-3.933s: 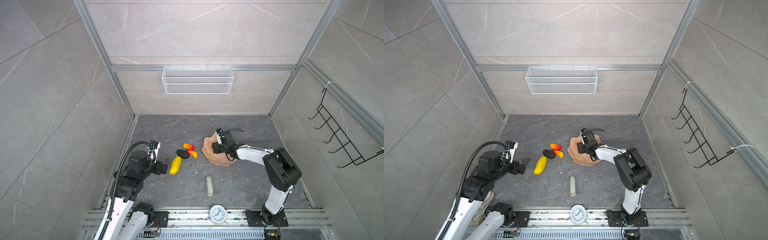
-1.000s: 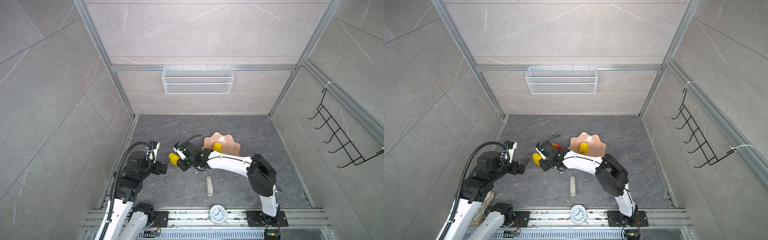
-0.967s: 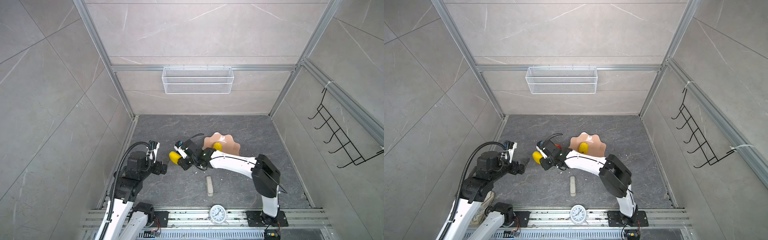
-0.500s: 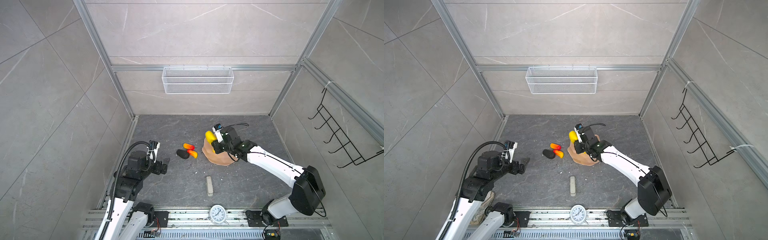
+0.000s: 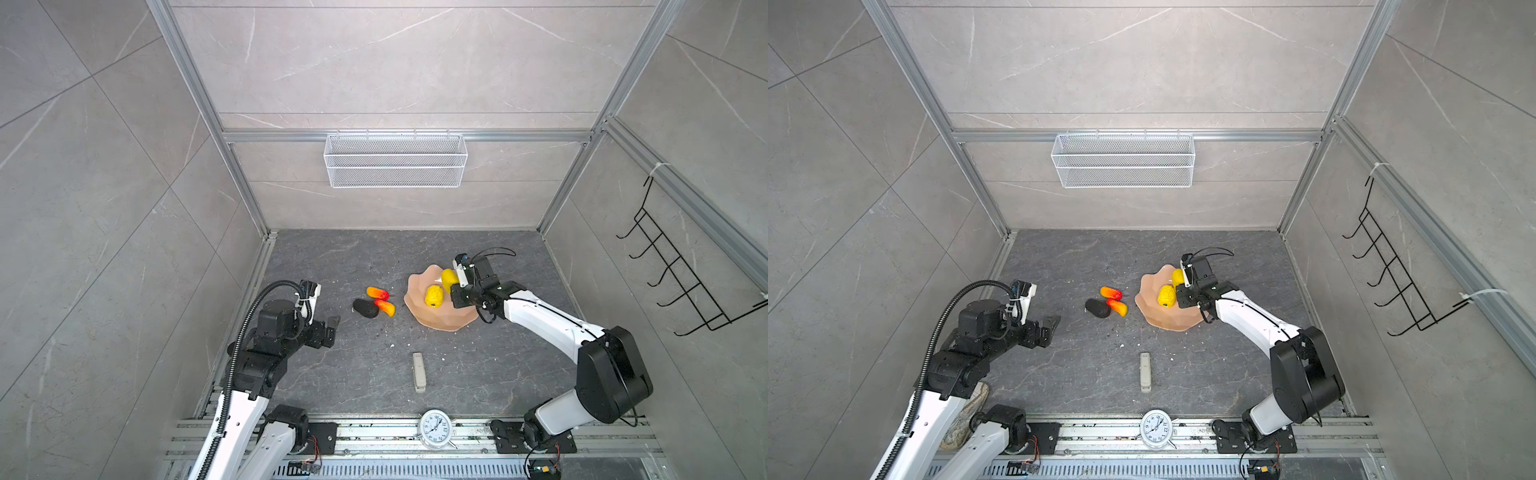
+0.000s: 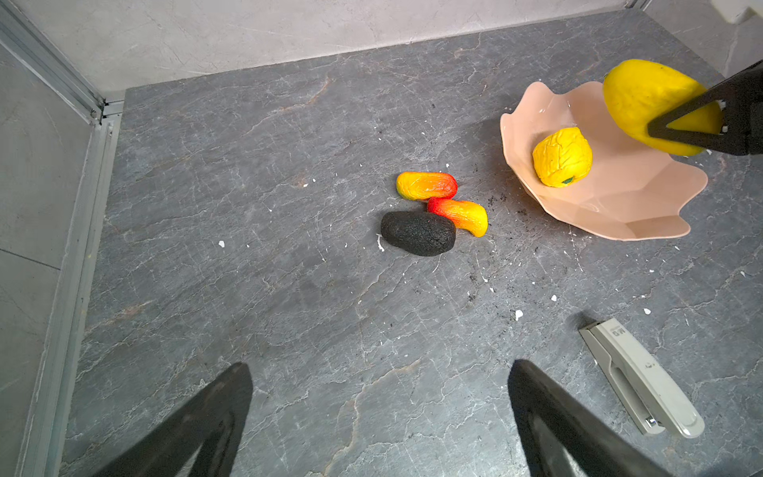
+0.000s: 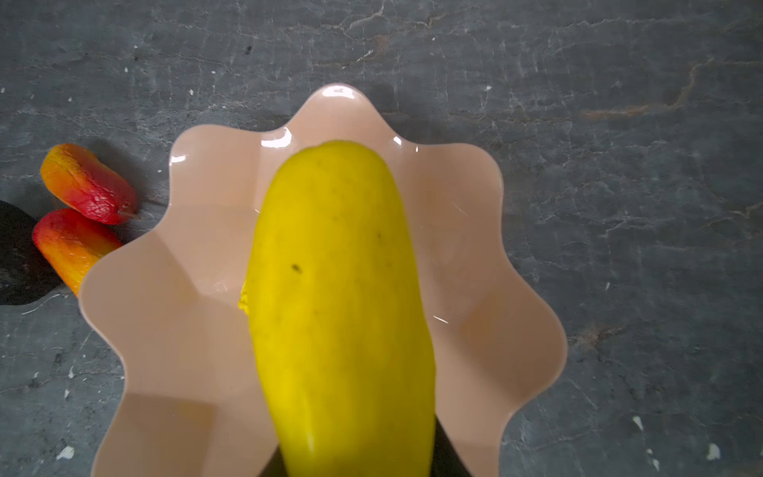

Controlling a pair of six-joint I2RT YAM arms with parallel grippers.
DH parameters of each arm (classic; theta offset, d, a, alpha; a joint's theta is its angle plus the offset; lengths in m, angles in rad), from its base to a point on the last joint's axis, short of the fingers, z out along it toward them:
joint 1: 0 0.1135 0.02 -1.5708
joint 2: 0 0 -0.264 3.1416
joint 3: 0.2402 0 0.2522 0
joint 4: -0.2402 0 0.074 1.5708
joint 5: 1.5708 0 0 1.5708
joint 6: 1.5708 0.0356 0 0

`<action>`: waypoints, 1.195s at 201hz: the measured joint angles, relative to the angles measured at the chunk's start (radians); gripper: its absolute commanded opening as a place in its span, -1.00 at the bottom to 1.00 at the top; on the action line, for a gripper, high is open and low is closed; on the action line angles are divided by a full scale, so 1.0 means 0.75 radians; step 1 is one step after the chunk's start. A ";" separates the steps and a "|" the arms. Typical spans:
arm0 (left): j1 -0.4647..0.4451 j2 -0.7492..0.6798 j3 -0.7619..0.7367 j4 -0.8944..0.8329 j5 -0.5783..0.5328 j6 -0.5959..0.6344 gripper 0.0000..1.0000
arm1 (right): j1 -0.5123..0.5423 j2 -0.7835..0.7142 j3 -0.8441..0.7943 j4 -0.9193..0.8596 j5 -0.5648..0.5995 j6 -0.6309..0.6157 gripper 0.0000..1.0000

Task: Place and organize the fake fruits in the fruit bowl
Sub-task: 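Lift the long yellow mango into the bowl beside the yellow fruit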

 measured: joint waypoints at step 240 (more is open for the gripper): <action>0.008 0.003 0.000 0.000 0.001 0.000 1.00 | -0.055 0.043 0.047 -0.006 0.043 0.015 0.99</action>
